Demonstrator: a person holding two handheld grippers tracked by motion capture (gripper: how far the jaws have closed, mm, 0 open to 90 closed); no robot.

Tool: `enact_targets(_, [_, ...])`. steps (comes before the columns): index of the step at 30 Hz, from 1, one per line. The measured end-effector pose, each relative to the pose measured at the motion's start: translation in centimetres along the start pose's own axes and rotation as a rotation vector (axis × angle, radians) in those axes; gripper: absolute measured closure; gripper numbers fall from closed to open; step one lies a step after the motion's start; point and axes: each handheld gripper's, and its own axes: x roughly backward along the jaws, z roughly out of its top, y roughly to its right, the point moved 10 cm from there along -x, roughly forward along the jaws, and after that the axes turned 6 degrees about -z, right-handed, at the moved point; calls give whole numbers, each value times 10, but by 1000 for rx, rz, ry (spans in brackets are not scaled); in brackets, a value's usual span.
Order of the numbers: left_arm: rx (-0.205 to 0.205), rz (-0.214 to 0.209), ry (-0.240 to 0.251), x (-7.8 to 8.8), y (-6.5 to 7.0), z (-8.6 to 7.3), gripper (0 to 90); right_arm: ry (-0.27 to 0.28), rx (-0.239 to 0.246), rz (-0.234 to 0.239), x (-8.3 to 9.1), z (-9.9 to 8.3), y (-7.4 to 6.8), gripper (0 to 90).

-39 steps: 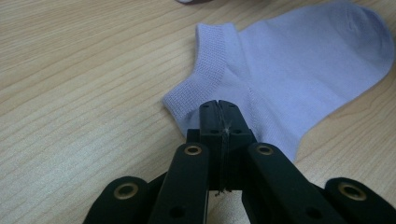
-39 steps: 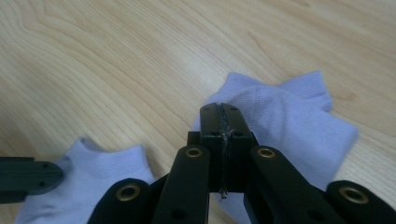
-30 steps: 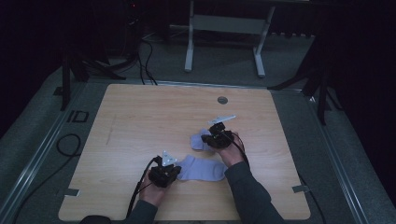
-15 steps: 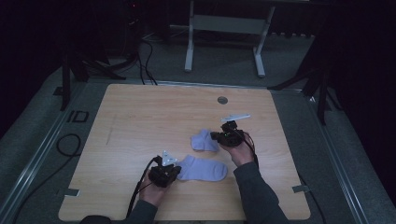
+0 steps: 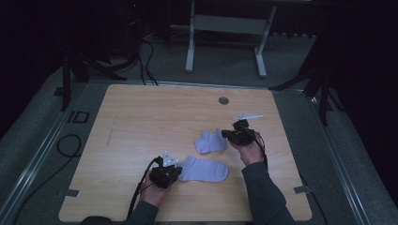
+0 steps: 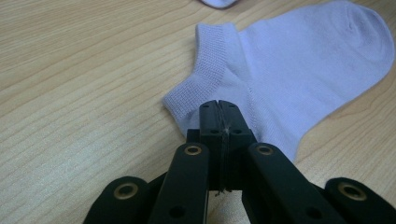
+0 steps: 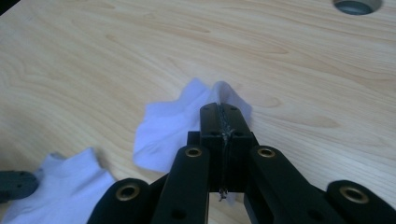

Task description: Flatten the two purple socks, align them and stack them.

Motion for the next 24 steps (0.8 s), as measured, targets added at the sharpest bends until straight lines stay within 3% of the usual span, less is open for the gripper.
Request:
enact_targets(9, [-1,0,-1,0,0,0,893,19,-39,-41,7,2,20,892])
enact_targets(11, [-1,0,-1,0,0,0,892,11,-52,-74,5,-1,30,891])
enact_targets(18, [-2,0,0,0,0,0,893,-61,38,-236,-3,-16,51,889])
enact_targets(24, [-3,1,-1,0,0,0,892,-101,59,-257,-5,-33,53,889])
